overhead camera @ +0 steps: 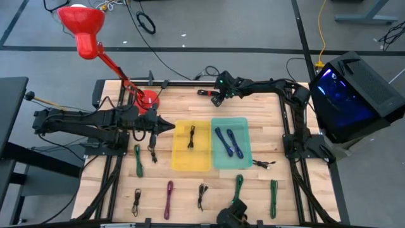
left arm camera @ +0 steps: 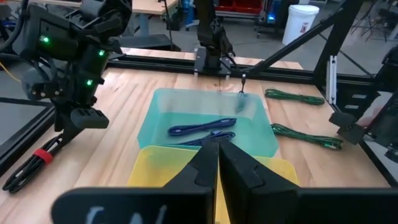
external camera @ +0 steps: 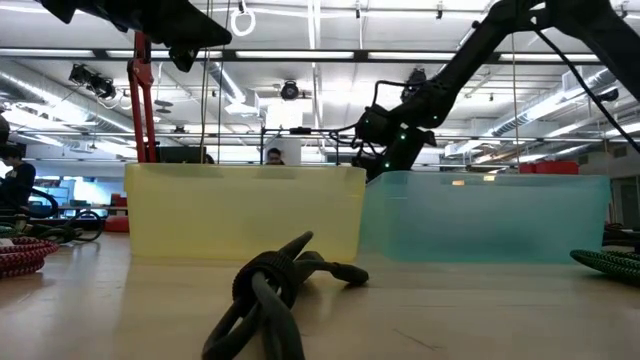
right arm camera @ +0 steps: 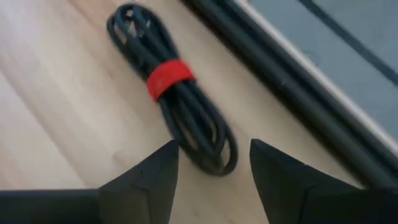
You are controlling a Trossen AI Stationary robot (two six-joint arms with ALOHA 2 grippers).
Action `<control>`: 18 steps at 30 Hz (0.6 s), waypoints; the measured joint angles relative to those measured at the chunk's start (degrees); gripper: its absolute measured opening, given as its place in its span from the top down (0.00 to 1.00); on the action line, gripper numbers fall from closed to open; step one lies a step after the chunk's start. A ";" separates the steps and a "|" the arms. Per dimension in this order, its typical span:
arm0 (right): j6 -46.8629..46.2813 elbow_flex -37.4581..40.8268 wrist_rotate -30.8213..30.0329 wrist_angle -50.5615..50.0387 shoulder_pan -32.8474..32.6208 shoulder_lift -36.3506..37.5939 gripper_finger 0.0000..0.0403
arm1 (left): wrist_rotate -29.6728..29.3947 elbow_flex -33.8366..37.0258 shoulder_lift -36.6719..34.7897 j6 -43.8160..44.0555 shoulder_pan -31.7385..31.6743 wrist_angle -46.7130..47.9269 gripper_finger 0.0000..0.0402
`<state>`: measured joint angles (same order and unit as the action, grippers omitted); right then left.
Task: Pick & Place USB Port
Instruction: Put the black charger cable into the yellow bin
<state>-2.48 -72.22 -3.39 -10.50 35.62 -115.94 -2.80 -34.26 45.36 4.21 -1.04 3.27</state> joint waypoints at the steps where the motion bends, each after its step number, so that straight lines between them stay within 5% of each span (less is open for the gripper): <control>1: 0.05 -0.29 -0.54 -0.06 0.01 -0.10 0.51 | 0.00 0.00 0.00 -0.26 0.00 -0.02 0.95; 8: 3.76 -0.35 -0.67 -2.77 -0.06 -0.21 0.59 | 0.02 0.00 0.00 -1.06 0.00 -0.02 0.95; 15: 6.16 -0.35 -0.11 -4.39 -0.13 -0.21 0.95 | 0.02 0.00 0.02 -1.98 0.00 -0.02 0.95; 18: 5.82 -0.35 0.35 -4.37 -0.22 -0.21 0.98 | 0.02 0.00 0.02 -2.04 0.00 -0.02 0.95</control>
<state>3.34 -72.58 -3.04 -14.87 35.39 -116.16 -2.79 -34.26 45.39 2.17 -1.04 3.25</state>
